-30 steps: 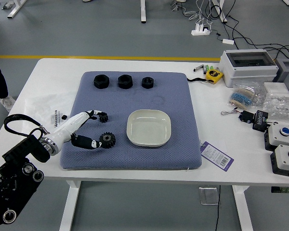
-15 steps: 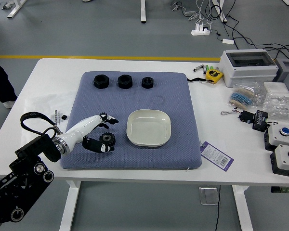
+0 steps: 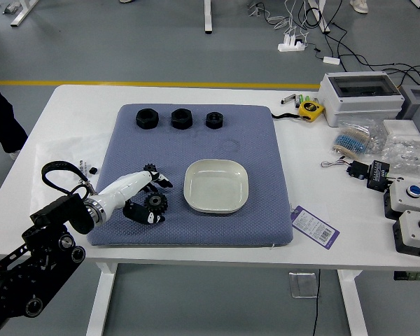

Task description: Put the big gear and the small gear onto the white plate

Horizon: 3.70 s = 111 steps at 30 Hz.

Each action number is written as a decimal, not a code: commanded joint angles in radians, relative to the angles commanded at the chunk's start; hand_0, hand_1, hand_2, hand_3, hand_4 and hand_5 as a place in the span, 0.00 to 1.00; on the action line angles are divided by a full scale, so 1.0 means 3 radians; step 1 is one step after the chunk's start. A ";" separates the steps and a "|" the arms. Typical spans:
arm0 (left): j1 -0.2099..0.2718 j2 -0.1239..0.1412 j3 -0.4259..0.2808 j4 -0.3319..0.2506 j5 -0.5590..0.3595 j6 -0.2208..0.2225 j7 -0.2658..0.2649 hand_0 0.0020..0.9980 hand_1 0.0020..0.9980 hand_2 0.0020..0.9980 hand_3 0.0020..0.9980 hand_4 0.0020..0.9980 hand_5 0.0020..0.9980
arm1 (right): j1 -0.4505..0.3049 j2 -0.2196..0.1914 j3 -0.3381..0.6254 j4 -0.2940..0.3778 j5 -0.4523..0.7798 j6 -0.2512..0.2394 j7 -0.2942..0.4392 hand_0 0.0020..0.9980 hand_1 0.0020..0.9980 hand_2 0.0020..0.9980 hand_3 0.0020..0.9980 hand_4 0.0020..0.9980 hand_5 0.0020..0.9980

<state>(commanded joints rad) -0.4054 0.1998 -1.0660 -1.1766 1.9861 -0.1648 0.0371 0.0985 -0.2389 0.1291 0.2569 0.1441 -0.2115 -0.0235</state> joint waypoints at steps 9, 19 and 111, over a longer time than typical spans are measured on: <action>-0.0032 0.0018 0.0042 0.0023 0.0118 -0.0004 0.0028 0.46 0.52 0.55 0.58 0.73 0.02 | 0.0006 -0.0001 0.0000 -0.0001 0.0001 0.0001 0.0000 0.68 0.66 0.74 0.60 0.80 0.73; -0.0050 0.0034 0.0079 0.0047 0.0140 0.0003 0.0052 0.34 0.39 0.46 0.51 0.20 0.00 | 0.0009 -0.0002 0.0003 -0.0001 -0.0003 0.0001 -0.0003 0.68 0.66 0.74 0.60 0.80 0.73; -0.1131 -0.0274 0.0635 0.1037 0.0133 0.0783 -0.0273 0.41 0.56 0.62 0.61 1.00 0.27 | 0.0092 -0.0014 0.0096 0.0026 -0.0182 -0.0021 -0.0064 0.68 0.66 0.74 0.60 0.81 0.73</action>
<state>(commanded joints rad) -0.7446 0.1175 -0.8754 -0.8654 2.0261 0.0700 -0.0449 0.1260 -0.2432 0.1579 0.2647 0.0895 -0.2178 -0.0425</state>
